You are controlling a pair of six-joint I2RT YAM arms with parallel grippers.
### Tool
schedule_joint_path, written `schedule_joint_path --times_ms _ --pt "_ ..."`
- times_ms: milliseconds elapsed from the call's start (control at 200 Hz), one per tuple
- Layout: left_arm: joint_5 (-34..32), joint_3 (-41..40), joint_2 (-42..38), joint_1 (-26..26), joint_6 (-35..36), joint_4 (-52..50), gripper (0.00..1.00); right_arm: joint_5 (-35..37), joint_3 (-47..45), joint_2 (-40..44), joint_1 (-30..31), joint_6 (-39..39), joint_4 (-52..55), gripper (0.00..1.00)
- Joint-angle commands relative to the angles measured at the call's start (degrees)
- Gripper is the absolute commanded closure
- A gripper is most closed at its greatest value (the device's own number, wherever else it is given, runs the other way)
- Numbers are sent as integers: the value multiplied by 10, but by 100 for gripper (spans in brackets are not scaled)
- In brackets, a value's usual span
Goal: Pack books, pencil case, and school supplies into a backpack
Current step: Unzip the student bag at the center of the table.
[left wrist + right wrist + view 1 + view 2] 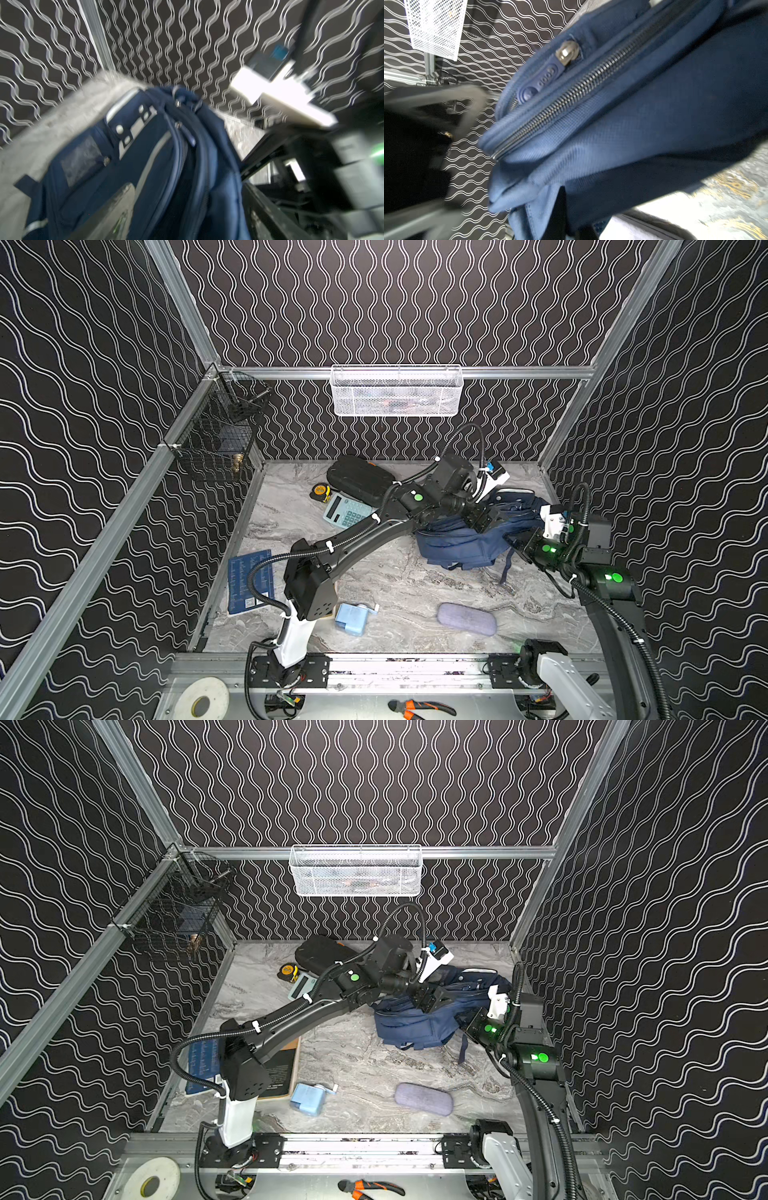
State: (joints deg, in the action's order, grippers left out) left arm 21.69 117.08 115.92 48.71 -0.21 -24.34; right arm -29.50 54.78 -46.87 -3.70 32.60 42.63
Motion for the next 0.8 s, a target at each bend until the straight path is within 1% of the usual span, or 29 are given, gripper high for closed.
schedule_joint_path --times_ms 0,115,210,340,465,515,571,671,706,766,796 --pt "24 12 11 0 10 -48 20 -9 17 4 1 -33 8 100" --pt "53 12 12 1 0 -48 20 -3 20 3 1 -45 21 100" --pt "58 24 14 2 -10 -54 21 -5 18 2 0 -48 28 100" --pt "67 24 12 10 -9 -56 19 -7 14 5 1 -44 27 100" --pt "88 9 5 17 -16 -38 17 -6 16 5 0 -45 33 100" --pt "81 7 6 23 -7 -40 17 -6 17 6 1 -44 33 100" --pt "57 12 13 32 8 -56 19 -6 17 7 0 -43 34 100" --pt "27 32 29 44 44 -93 22 -2 16 11 0 -42 36 100" --pt "20 32 31 46 48 -97 26 -2 15 11 1 -43 37 100" --pt "13 26 28 47 51 -92 34 -1 13 10 0 -42 39 100" --pt "4 22 25 46 51 -85 42 0 11 11 1 -42 42 100"
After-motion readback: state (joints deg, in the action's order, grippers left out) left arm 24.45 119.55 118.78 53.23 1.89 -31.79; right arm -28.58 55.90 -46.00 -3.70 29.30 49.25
